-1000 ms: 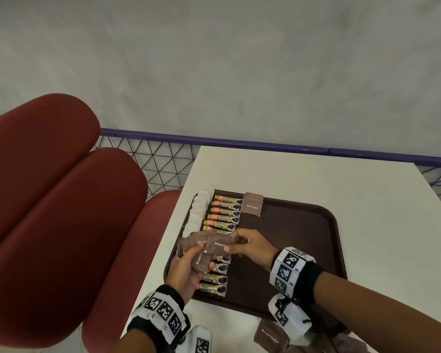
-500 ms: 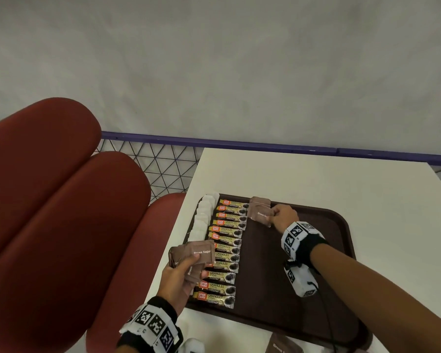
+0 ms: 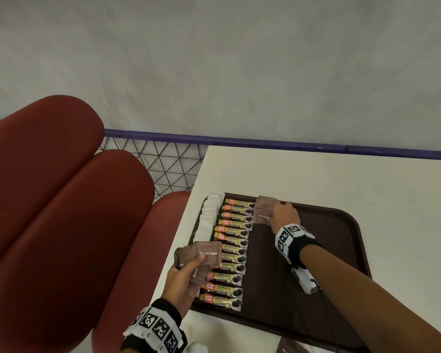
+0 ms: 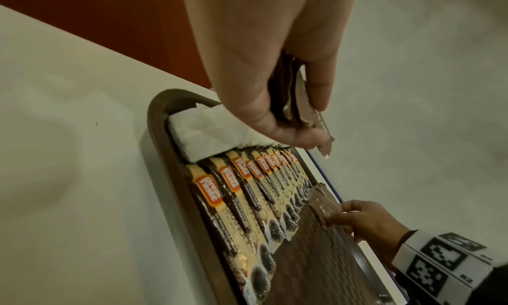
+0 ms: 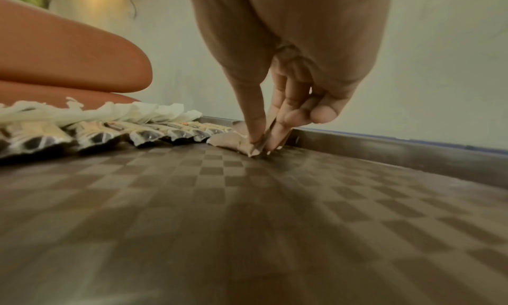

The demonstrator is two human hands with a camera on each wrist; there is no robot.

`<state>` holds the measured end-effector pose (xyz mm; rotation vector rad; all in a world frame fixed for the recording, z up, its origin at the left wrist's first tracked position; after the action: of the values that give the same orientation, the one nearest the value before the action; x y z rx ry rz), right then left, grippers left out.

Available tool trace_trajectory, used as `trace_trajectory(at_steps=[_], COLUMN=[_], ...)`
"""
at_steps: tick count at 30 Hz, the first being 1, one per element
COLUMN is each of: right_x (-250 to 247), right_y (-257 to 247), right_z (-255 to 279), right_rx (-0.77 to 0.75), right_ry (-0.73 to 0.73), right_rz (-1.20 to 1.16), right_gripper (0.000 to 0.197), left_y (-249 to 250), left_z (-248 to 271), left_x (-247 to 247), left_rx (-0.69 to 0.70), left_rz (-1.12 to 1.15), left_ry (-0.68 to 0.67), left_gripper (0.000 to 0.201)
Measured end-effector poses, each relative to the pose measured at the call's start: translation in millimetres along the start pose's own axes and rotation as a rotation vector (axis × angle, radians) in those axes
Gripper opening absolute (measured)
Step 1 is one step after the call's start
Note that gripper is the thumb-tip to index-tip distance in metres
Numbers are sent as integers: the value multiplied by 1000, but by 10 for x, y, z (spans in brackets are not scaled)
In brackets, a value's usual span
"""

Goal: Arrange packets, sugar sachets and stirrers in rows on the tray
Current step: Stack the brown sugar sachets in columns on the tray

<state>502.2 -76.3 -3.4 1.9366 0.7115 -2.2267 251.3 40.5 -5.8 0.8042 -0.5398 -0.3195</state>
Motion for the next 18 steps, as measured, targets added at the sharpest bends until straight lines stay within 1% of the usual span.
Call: trace_trajectory(at_steps=[1, 4, 9, 11, 14, 16, 18], right_x=[-3, 8, -116, -168, -210, -200, -193], right_y=[-16, -5, 9, -5, -38, -86, -149], right_z=[-3, -12, 84, 160, 303, 422, 566], right_rx=[-41, -93, -97, -124, -171, -237, -305], right_ry=[31, 94, 255, 279, 242, 180, 92], right_rz=[40, 109, 59, 17, -64, -175, -310], right_gripper=[43, 50, 44, 43, 44, 42, 36], left_y=[-1, -6, 9, 3, -18, -19, -17], left_z=[1, 9, 42, 43, 56, 70, 87], left_x=[5, 27, 78, 92, 118, 151, 186], left_rx=[-4, -18, -6, -1, 4, 16, 25], left_rz=[5, 7, -13, -14, -11, -11, -7], left_ry=[-2, -14, -33, -25, 1, 13, 19], left_gripper=[37, 33, 31, 32, 36, 35, 35])
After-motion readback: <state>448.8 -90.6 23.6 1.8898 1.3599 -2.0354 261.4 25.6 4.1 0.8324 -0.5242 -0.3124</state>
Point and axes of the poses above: each hand's wrist, its own z-axis away from the middle knuckle, its own x-axis out of the palm, y = z × x, the point moved 5 cm from there along -z, towards the middle knuckle, and after that the axes turned 10 degrees about y, right-handed, at the moved point
